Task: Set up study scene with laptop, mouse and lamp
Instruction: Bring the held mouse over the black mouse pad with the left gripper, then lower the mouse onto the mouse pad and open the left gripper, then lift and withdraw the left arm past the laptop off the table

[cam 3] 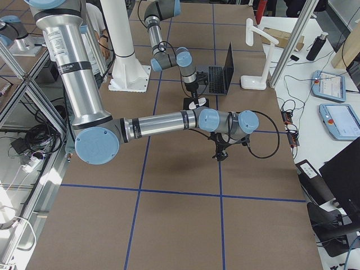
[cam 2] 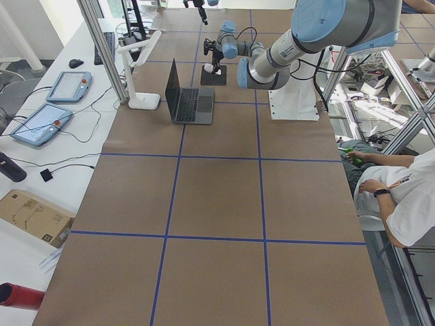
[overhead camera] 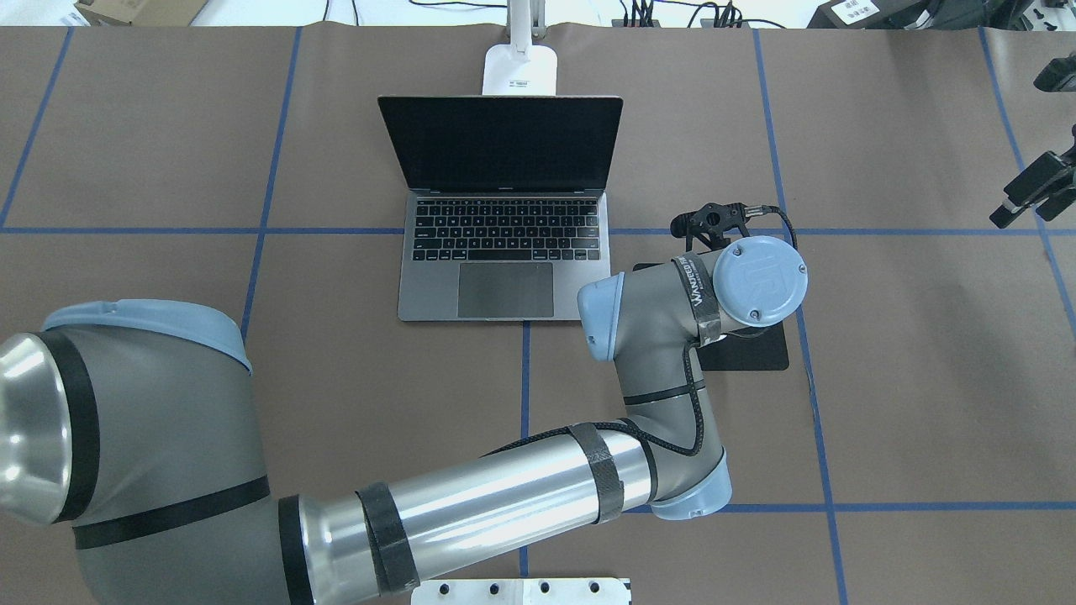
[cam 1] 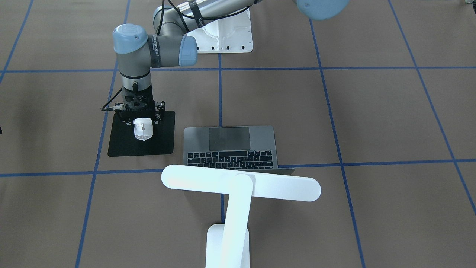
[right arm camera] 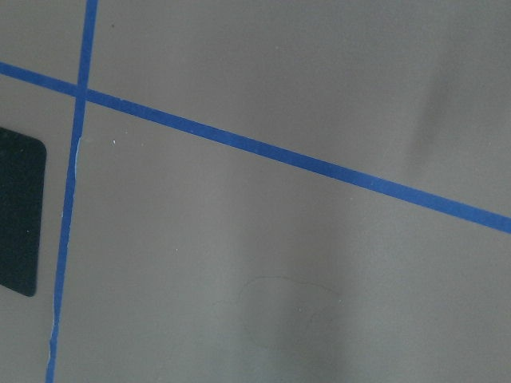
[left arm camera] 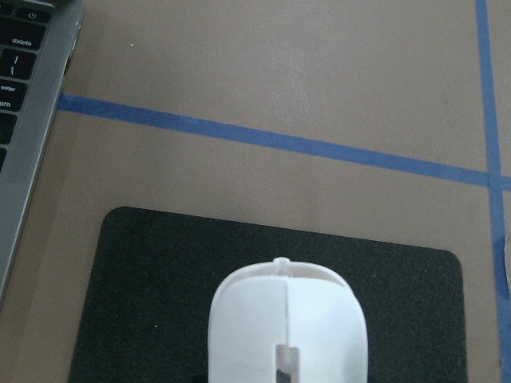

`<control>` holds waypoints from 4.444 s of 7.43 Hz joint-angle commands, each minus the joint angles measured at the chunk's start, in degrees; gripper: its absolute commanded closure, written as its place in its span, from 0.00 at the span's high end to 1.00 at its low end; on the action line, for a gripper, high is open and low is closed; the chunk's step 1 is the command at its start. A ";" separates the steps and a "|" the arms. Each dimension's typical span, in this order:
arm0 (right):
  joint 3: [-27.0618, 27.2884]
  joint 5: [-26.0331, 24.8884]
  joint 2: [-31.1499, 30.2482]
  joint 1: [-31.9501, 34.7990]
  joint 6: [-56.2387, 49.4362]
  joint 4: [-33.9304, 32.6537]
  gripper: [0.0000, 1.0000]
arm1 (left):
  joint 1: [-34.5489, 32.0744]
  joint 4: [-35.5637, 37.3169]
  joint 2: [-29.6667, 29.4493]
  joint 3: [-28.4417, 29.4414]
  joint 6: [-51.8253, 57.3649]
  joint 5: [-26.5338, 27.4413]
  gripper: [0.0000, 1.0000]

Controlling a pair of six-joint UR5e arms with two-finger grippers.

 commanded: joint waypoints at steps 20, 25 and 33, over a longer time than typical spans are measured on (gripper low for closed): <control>-1.76 0.27 2.64 -0.09 0.00 0.18 0.99 | -5.40 10.25 5.28 -13.92 7.31 -8.94 0.99; -1.76 -3.85 2.64 0.00 6.05 7.28 0.99 | -18.58 13.96 33.82 -41.86 24.25 -25.54 0.99; -0.44 -10.18 0.45 0.97 7.38 10.89 0.99 | -46.36 14.05 76.40 -64.84 60.84 -44.21 0.99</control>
